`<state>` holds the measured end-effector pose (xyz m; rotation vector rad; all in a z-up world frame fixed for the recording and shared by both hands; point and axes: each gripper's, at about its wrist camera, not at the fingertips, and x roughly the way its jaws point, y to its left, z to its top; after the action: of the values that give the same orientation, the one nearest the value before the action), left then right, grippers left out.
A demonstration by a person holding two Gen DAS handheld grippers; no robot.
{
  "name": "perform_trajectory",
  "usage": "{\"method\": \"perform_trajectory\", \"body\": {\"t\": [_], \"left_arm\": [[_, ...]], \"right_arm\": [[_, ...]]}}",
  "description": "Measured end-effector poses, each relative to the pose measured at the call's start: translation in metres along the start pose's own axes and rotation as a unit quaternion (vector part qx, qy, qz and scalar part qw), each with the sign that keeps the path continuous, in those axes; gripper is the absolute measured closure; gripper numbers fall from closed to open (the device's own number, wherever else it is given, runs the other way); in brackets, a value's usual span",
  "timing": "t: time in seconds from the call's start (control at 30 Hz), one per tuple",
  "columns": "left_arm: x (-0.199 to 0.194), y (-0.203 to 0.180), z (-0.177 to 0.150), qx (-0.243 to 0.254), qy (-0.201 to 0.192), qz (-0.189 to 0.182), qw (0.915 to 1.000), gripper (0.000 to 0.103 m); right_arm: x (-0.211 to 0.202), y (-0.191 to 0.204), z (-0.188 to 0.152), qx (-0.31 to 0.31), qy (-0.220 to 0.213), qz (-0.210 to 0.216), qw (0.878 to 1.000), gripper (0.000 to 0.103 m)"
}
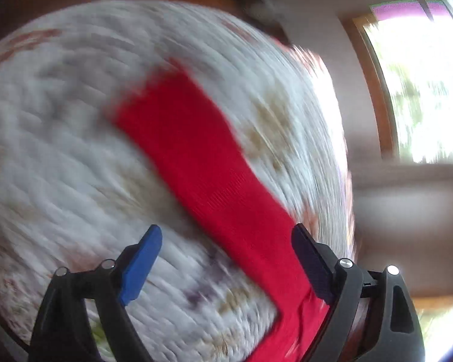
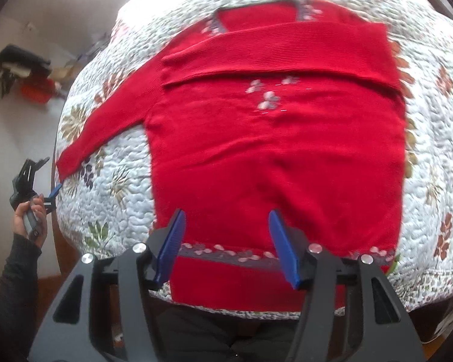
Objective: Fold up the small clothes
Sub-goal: 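Reach the left tool to the other sleeve cuff and grasp it, then lift the cuff with the left tool and fold the sleeve over the chest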
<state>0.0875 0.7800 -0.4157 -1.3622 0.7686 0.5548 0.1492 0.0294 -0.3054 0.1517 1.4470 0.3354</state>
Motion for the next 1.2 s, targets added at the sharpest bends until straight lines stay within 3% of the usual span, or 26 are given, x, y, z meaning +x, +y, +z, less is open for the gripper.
{"method": "perform_trajectory", "body": {"t": [0.1, 0.3, 0.4, 0.63, 0.7, 0.73, 0.8, 0.83, 0.87, 1.0, 1.2], "left_arm": [[-0.012, 0.035, 0.040, -0.053, -0.028, 0.006, 0.9982, 0.015], [0.006, 0.040, 0.078, -0.041, -0.019, 0.016, 0.9989, 0.015], [0.022, 0.038, 0.082, -0.043, -0.002, 0.029, 0.9987, 0.015], [0.033, 0.027, 0.085, -0.034, -0.009, 0.055, 0.9978, 0.017], [0.035, 0.017, 0.084, -0.021, -0.013, 0.078, 0.9966, 0.030], [0.034, 0.015, 0.084, -0.015, -0.013, 0.089, 0.9958, 0.046], [0.033, 0.012, 0.086, -0.014, -0.014, 0.103, 0.9945, 0.065], [0.031, 0.012, 0.088, -0.017, -0.012, 0.097, 0.9951, 0.086], [0.030, 0.011, 0.088, -0.017, -0.008, 0.091, 0.9957, 0.094], [0.011, -0.008, 0.084, 0.023, -0.018, 0.084, 0.9961, 0.096], [-0.029, -0.088, 0.065, 0.116, -0.047, 0.037, 0.9915, 0.096]], "right_arm": [[0.008, 0.019, 0.002, -0.017, 0.010, 0.000, 1.000, 0.046], [0.018, 0.042, 0.003, -0.037, 0.024, -0.005, 0.999, 0.045], [0.019, 0.046, 0.003, -0.039, 0.024, -0.007, 0.999, 0.045], [0.014, 0.041, 0.001, -0.026, 0.019, -0.011, 0.999, 0.044], [0.013, 0.039, 0.000, -0.023, 0.018, -0.012, 1.000, 0.044], [0.011, 0.037, -0.001, -0.021, 0.016, -0.012, 1.000, 0.044], [0.007, 0.036, -0.002, -0.020, 0.012, -0.011, 1.000, 0.044], [0.005, 0.036, -0.002, -0.019, 0.009, -0.011, 1.000, 0.044], [0.003, 0.035, -0.002, -0.019, 0.007, -0.010, 1.000, 0.044], [-0.006, 0.033, -0.002, -0.016, -0.004, -0.008, 1.000, 0.044], [-0.019, 0.030, 0.004, -0.019, -0.021, -0.004, 1.000, 0.043]]}}
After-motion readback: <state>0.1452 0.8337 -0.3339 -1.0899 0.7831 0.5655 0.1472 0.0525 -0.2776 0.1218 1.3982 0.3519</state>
